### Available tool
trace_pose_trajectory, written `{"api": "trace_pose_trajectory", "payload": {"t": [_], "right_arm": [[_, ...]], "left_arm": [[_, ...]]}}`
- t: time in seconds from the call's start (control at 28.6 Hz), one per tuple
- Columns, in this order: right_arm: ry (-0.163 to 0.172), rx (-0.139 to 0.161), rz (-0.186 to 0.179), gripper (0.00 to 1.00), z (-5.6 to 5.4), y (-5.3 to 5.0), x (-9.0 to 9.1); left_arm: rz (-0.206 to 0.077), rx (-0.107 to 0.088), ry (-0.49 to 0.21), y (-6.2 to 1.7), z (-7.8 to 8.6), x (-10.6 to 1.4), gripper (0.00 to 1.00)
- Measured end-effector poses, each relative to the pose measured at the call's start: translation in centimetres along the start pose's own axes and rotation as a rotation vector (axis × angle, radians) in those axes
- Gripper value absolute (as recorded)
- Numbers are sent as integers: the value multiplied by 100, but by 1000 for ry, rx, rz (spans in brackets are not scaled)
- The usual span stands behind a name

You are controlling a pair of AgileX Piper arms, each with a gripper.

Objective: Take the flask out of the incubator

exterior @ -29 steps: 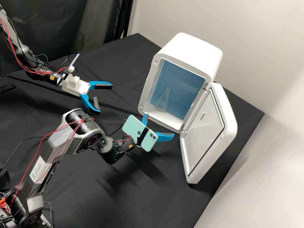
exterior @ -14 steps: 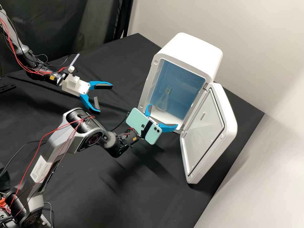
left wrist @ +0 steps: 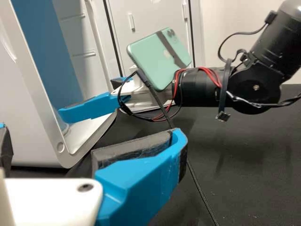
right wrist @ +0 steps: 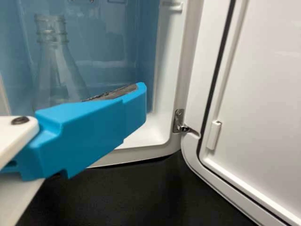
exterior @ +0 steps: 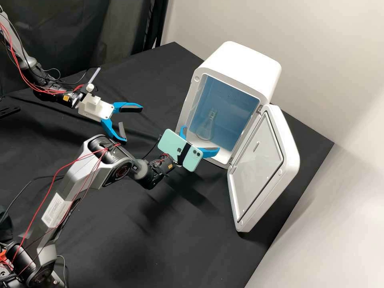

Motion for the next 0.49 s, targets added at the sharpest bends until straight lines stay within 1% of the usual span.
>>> {"api": "trace_pose_trajectory", "payload": {"t": [0.07, 0.18, 0.28, 0.35, 0.42, 0.49], "right_arm": [[-4, 0, -4, 100, 6, -6, 33], [-3, 0, -3, 100, 18, -18, 95], [-6, 0, -6, 100, 36, -37, 148], [-5, -6, -10, 100, 53, -36, 173], [-9, -12, -13, 100, 74, -15, 191], [-14, -12, -8, 100, 88, 21, 209]], "left_arm": [[-5, 4, 4, -4, -4, 0, 100], [-15, -4, 16, -14, -14, 0, 100], [-14, -5, 17, -11, -16, 1, 100], [-14, -5, 17, -11, -16, 1, 100], [-12, -5, 17, -7, -16, 4, 100], [-12, -5, 17, -7, -16, 4, 100]]}}
